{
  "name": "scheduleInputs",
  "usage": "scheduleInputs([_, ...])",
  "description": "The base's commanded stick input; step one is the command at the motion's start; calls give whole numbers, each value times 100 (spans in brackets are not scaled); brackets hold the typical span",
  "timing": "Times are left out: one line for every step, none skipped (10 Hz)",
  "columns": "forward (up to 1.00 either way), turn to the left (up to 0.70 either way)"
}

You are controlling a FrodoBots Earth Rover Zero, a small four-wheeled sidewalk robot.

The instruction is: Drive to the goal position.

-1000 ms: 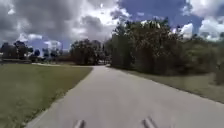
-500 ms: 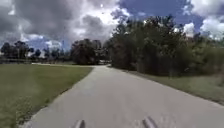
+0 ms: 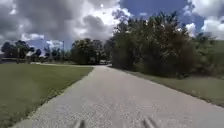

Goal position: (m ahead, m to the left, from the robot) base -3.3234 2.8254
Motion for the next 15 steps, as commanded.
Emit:
scheduleInputs([70,0])
scheduleInputs([70,0])
scheduleInputs([70,0])
scheduleInputs([70,0])
scheduleInputs([70,0])
scheduleInputs([70,0])
scheduleInputs([70,0])
scheduleInputs([70,0])
scheduleInputs([70,0])
scheduleInputs([70,0])
scheduleInputs([70,0])
scheduleInputs([70,0])
scheduleInputs([70,0])
scheduleInputs([70,0])
scheduleInputs([70,0])
